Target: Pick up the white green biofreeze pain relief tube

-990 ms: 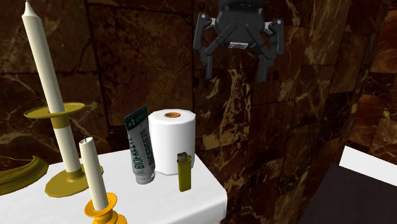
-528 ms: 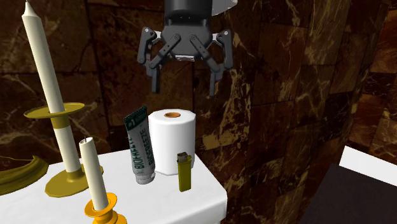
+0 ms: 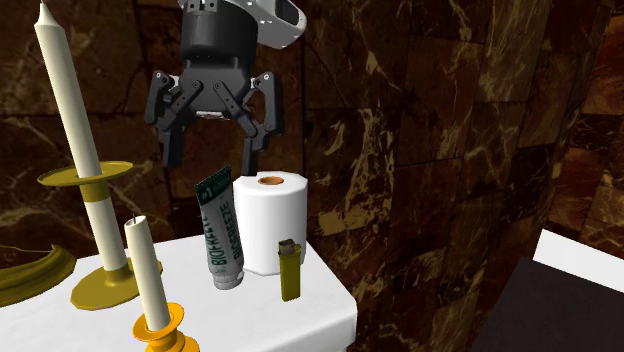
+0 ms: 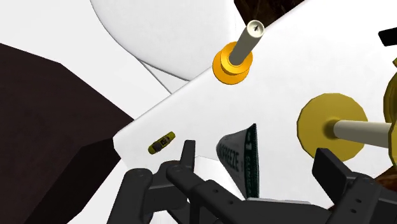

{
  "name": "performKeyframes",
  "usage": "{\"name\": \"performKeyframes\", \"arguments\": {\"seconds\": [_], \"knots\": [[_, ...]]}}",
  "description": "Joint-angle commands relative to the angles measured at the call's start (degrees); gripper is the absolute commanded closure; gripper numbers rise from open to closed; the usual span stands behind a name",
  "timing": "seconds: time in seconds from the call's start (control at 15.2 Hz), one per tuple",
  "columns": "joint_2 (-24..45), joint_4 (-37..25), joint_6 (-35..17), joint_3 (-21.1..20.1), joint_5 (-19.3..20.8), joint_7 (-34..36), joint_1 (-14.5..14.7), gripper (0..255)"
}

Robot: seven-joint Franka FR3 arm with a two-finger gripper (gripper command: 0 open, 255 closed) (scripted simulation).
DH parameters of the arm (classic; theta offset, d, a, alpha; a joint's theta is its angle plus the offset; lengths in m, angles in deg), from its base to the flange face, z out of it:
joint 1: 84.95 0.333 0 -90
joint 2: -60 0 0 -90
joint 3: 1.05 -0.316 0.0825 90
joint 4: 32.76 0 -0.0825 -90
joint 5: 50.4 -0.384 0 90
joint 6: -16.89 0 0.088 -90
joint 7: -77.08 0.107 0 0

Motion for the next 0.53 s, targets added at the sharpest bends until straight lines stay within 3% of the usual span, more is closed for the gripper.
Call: {"name": "performKeyframes", "arguments": {"seconds": [0.0,0.4,0.46], "knots": [[1.0,0.3,-1.3,0.2,0.5,0.5,0.5,0],[1.7,3.0,-4.5,0.4,0.7,0.0,0.5,0],[1.5,3.2,-4.5,0.4,0.6,-0.1,0.4,255]]}}
